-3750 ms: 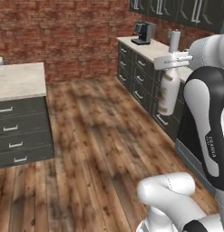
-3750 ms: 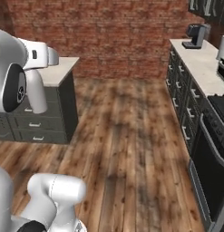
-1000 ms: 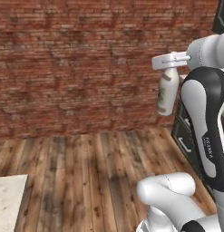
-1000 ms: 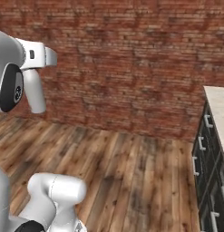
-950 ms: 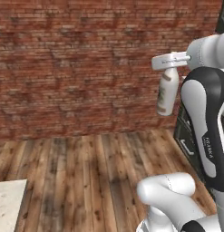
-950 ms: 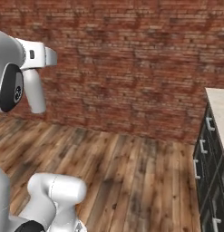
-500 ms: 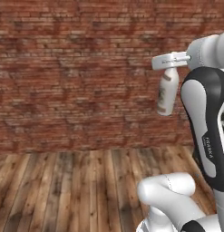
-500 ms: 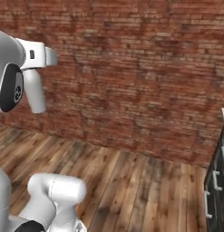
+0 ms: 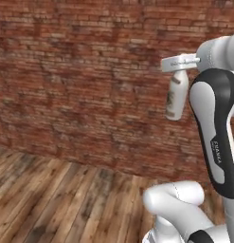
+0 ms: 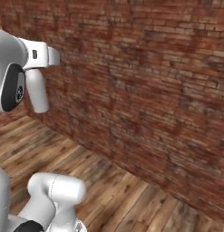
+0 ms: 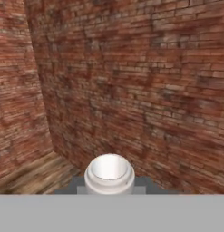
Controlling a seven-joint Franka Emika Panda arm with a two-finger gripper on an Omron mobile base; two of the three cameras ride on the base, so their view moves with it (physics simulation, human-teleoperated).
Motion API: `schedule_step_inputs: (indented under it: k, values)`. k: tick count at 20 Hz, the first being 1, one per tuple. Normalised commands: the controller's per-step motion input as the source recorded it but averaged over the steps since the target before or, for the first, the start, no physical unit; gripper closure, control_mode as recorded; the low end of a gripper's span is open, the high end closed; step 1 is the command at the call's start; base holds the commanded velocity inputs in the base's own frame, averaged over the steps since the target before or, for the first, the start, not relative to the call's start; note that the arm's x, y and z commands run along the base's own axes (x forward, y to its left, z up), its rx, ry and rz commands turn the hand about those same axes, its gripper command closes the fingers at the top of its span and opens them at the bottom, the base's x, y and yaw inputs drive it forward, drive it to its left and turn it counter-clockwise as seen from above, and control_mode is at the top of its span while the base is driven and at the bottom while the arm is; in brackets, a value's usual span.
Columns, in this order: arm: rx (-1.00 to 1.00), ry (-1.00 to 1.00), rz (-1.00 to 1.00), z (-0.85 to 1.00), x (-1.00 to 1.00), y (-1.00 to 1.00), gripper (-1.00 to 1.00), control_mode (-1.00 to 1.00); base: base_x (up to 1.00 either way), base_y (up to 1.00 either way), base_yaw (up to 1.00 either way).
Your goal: Get the candle and the liquor from the cabinet and move them to the dining counter.
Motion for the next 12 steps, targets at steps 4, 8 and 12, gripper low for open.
schedule_step_inputs:
  k: [4, 8, 12]
  values:
    - [0.00, 0.00, 0.00, 0.00, 0.00, 0.00, 1.00, 1.00, 0.99, -0.17, 0.72]
    - [0.00, 0.00, 0.00, 0.00, 0.00, 0.00, 1.00, 1.00, 0.91, -0.20, 0.77]
    - [0.00, 0.00, 0.00, 0.00, 0.00, 0.00, 1.00, 1.00, 0.92, -0.22, 0.77]
